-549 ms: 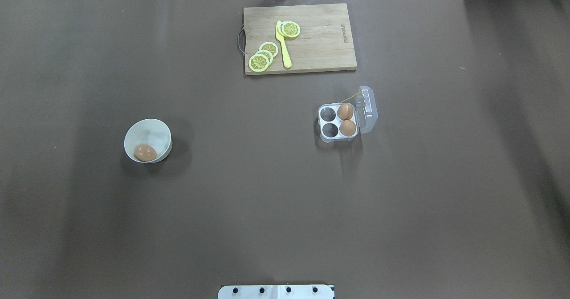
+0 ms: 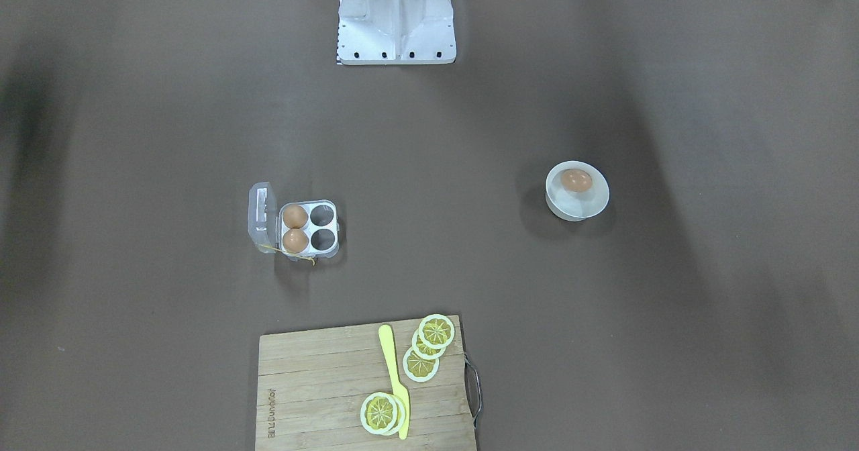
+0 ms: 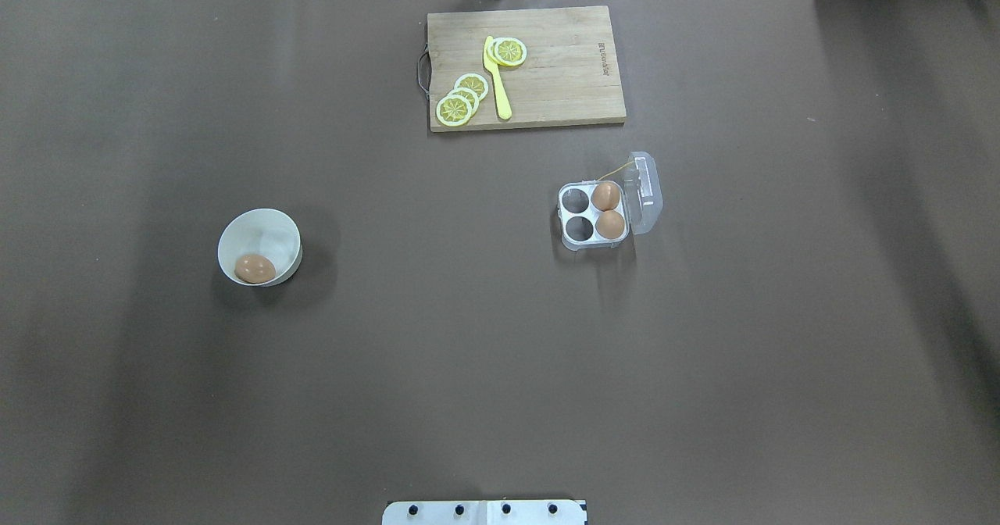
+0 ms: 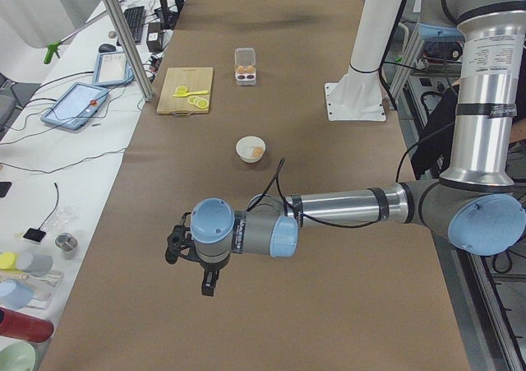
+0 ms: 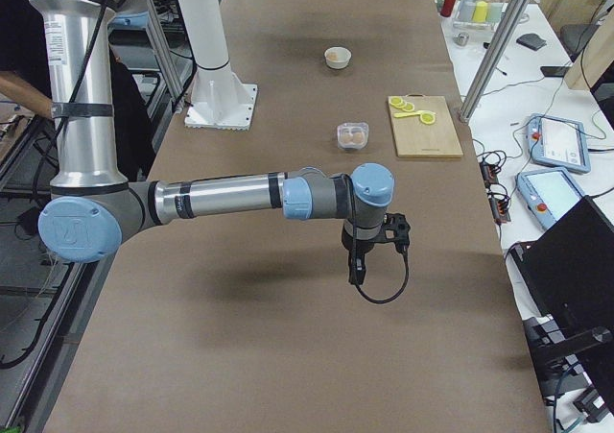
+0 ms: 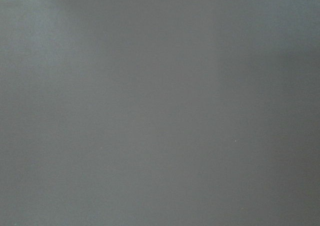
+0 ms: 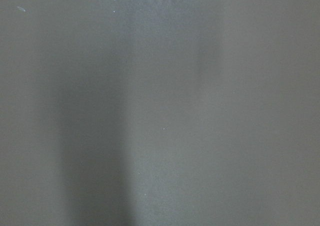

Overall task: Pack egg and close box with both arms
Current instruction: 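Move the left gripper toward the white bowl holding the brown egg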

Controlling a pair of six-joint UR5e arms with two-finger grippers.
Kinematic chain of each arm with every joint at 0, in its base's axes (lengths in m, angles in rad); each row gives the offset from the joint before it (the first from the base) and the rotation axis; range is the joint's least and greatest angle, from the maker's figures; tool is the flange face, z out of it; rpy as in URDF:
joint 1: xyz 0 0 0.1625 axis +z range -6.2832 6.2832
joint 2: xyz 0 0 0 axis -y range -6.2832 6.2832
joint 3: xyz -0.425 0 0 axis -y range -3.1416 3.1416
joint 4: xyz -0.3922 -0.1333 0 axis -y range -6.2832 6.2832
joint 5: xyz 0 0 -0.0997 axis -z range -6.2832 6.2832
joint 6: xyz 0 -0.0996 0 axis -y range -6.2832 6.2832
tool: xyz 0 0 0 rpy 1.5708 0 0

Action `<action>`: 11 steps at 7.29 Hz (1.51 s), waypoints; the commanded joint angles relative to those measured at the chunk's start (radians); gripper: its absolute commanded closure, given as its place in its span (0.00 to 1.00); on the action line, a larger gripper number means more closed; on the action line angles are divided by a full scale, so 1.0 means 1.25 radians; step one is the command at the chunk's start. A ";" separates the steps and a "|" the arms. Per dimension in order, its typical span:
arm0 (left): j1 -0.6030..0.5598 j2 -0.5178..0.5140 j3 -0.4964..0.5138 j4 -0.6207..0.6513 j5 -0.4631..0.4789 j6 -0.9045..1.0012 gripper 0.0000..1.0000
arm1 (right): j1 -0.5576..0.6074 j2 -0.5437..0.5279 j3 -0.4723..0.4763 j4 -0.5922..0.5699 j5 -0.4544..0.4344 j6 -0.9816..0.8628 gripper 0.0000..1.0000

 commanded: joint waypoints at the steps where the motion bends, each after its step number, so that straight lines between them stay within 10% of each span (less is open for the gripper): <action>1: 0.019 -0.025 -0.046 0.020 -0.002 -0.051 0.02 | 0.000 0.005 0.003 0.000 0.003 -0.001 0.00; 7: 0.429 -0.214 -0.219 0.023 0.009 -0.350 0.03 | -0.009 0.019 0.000 -0.002 0.038 -0.007 0.00; 11: 0.630 -0.213 -0.268 0.023 0.163 -0.362 0.03 | -0.015 0.022 -0.001 -0.001 0.039 -0.007 0.00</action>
